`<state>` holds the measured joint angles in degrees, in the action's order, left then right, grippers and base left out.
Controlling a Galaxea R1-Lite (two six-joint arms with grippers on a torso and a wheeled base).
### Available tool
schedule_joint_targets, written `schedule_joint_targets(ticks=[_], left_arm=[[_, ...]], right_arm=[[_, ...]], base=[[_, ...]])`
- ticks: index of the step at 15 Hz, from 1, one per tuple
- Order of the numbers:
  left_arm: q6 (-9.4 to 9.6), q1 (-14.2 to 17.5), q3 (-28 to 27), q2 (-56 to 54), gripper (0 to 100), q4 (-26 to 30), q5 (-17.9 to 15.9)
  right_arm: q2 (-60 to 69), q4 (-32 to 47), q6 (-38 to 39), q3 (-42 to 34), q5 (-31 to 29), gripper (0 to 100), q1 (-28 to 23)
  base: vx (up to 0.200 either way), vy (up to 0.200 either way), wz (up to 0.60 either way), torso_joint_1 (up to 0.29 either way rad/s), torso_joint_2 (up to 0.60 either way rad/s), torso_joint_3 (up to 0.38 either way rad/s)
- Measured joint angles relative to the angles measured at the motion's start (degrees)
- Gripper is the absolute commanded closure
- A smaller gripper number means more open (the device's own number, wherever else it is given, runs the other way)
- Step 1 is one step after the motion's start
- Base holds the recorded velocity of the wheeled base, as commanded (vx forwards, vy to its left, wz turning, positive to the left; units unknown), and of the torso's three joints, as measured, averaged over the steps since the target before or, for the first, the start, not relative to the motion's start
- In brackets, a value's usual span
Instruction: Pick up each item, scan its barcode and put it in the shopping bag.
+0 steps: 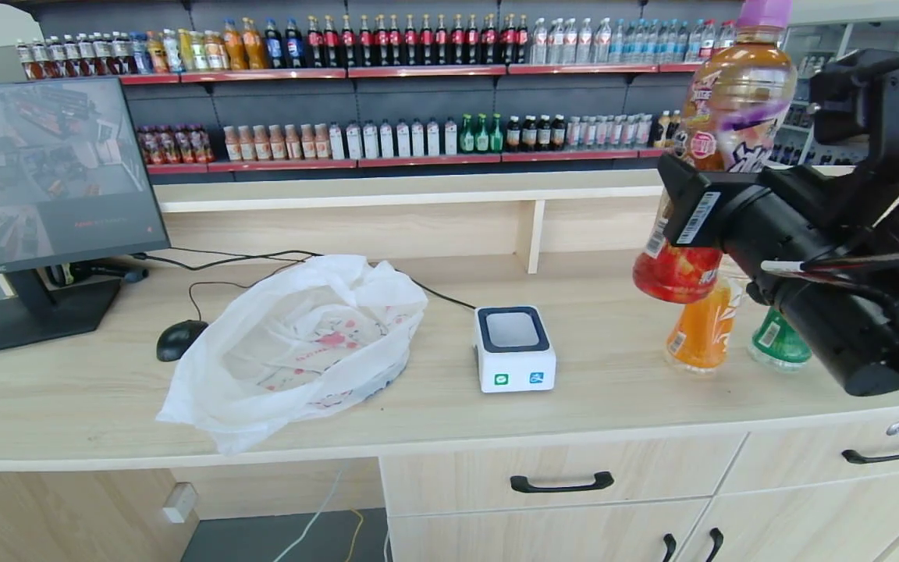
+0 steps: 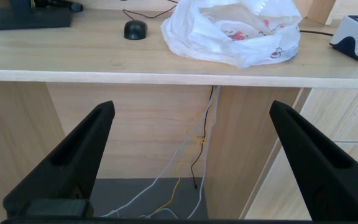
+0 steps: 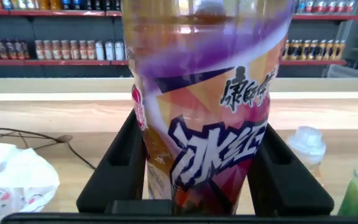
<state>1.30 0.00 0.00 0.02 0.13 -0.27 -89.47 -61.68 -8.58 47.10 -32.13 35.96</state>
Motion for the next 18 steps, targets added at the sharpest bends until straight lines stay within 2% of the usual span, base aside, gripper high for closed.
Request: schedule_joint_targets(ticks=[4,6,10,11,17,18], left_arm=[[-0.22,0.0,0.0,0.0,0,-0.04,0.0],[-0.49,-0.05,0.0,0.0,0,0.0,0.0],[-0.51,0.0,0.0,0.0,0,-0.04,0.02],[-0.52,0.0,0.0,0.0,0,-0.04,0.02],[-0.49,0.0,0.0,0.0,0,-0.06,0.02],[-0.52,0.0,0.0,0.0,0,-0.04,0.02]], right_arm=[[5.62,2.54,11.95,-4.94,8.27,100,-5.71],[6.61,2.32,15.8,-7.84,9.47,100,-6.34],[5.35,-0.99,18.04,-11.93,9.28,100,-6.86],[4.85,-1.71,17.88,-12.65,9.28,100,-6.97],[2.73,-1.6,17.31,-13.43,9.03,100,-7.19],[2.43,-1.57,17.23,-13.48,9.01,100,-7.24]], base=[[0.0,0.0,0.0,0.0,0.0,0.0],[0.0,0.0,0.0,0.0,0.0,0.0],[0.0,0.0,0.0,0.0,0.0,0.0],[-0.2,0.0,0.0,0.002,0.0,0.002],[0.0,0.0,0.0,0.0,0.0,0.0],[0.0,0.2,0.0,0.017,0.01,-0.002]])
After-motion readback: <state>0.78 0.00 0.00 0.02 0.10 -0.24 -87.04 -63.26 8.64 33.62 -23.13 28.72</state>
